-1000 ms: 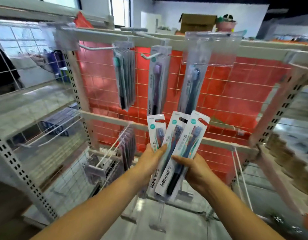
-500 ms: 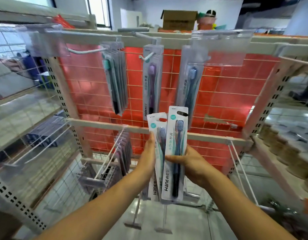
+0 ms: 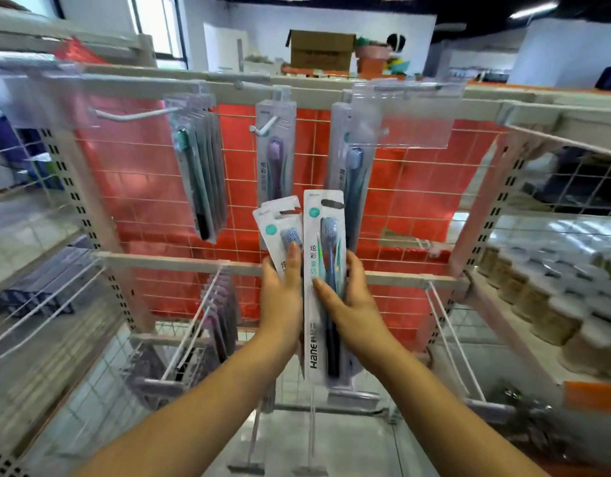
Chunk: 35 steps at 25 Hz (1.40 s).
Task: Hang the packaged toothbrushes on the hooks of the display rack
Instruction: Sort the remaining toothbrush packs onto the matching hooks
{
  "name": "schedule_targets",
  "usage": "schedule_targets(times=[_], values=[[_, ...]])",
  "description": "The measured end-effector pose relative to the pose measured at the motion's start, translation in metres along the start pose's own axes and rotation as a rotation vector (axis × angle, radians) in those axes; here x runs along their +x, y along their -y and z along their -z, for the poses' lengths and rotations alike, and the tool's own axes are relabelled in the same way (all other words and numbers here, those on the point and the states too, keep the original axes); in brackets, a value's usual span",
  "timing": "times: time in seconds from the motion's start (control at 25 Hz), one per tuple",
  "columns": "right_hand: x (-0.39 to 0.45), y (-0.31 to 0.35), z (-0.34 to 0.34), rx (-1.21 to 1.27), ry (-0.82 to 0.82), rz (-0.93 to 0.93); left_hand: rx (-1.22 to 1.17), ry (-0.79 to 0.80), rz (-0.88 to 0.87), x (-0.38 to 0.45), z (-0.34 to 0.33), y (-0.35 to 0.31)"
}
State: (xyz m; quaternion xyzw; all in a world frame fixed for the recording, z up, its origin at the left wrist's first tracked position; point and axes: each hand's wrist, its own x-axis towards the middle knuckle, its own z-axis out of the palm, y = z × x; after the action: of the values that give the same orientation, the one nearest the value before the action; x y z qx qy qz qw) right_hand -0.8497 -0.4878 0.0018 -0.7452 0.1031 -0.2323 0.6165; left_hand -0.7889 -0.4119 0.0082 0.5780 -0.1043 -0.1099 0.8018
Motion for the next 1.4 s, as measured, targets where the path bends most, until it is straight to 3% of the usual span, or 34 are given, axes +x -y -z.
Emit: schedule_targets(times=[0.12, 0.4, 0.52, 0.64, 0.92, 1.12, 1.4], values=[[0.010, 0.013, 0.002, -0.096, -0.019, 0.132, -0.009, 0.047, -0.135, 0.002, -0.005, -0.020], [0.032, 0.043, 0.021, -0.269, -0.017, 0.358, -0.027, -0.094, -0.149, 0.028, -0.029, -0.046], [0.041, 0.045, 0.031, -0.291, -0.068, 0.424, -0.010, -0.020, -0.192, 0.034, -0.040, -0.043], [0.048, 0.039, 0.040, -0.319, -0.094, 0.416, -0.082, 0.043, -0.227, 0.039, -0.049, -0.040], [0.058, 0.023, 0.044, -0.279, -0.122, 0.460, -0.180, 0.021, -0.339, 0.044, -0.062, -0.031], [0.054, 0.026, 0.046, -0.294, -0.110, 0.420, -0.098, 0.010, -0.421, 0.042, -0.061, -0.035], [0.053, 0.029, 0.057, -0.270, -0.076, 0.427, 0.031, 0.049, -0.398, 0.041, -0.052, -0.036]])
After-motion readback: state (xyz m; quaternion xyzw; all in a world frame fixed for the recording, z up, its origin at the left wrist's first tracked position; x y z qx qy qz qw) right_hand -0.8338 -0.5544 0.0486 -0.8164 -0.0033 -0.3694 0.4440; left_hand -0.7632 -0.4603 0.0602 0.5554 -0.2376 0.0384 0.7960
